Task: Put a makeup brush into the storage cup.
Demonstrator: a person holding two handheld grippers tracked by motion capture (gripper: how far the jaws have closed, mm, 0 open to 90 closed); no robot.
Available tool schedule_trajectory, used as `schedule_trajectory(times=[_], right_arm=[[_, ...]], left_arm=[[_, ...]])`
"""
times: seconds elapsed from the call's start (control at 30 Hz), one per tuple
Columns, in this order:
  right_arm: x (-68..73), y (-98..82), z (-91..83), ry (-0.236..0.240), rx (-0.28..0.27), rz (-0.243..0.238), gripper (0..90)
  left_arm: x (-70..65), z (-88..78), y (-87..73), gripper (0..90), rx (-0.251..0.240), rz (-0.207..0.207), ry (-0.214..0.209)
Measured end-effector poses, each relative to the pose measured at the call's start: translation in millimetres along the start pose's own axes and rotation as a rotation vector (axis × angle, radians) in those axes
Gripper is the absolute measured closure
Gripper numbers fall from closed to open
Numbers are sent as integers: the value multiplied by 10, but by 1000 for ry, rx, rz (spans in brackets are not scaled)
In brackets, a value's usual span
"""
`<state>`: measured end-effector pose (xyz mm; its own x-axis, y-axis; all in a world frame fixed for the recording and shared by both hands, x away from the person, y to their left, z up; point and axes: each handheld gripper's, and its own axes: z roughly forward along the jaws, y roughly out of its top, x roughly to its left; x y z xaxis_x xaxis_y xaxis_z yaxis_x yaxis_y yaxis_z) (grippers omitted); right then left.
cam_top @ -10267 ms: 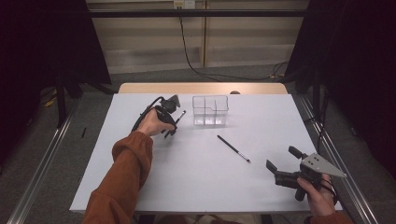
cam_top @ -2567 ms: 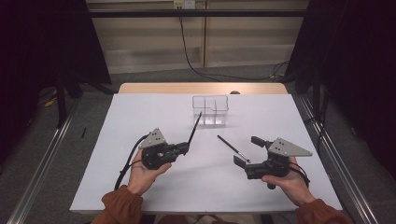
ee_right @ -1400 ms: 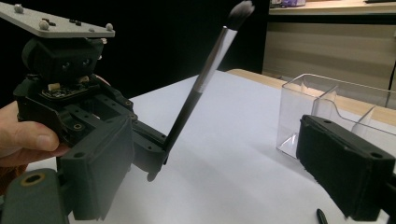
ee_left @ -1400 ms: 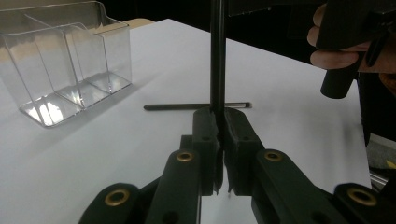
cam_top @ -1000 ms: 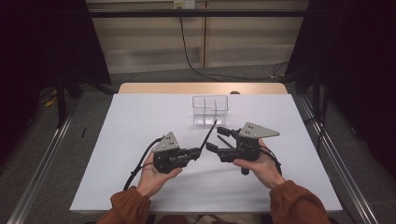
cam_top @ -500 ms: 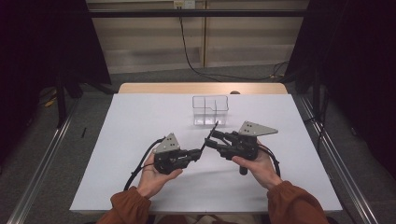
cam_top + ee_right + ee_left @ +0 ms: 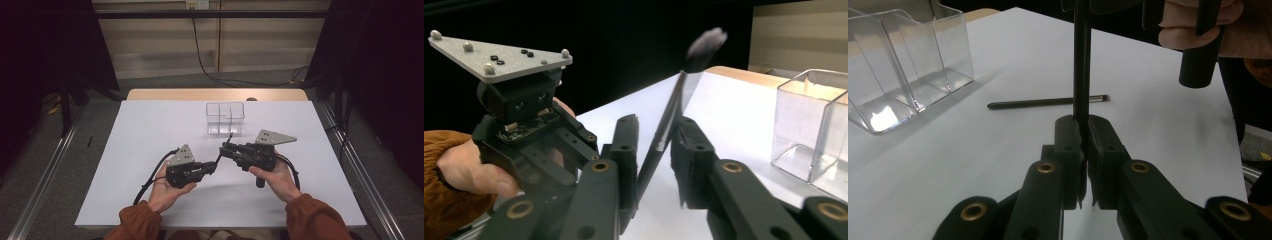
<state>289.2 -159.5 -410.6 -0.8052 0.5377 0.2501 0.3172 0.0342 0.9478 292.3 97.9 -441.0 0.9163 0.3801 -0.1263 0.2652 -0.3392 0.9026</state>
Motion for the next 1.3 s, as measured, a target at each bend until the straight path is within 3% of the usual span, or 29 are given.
schedule_trajectory(times=[0.53,0.77,0.9,1.3], right_arm=[[7,-3,3,46,8,20,831],[29,3,1,56,4,13,837],[31,7,0,45,7,6,838],[22,27,-32,40,-3,0,837]], left_arm=[[-24,21,-12,839,5,27,2],[-24,17,-16,825,-5,14,1],[-21,15,-15,799,-5,5,8],[7,-28,-7,608,-25,-28,51]])
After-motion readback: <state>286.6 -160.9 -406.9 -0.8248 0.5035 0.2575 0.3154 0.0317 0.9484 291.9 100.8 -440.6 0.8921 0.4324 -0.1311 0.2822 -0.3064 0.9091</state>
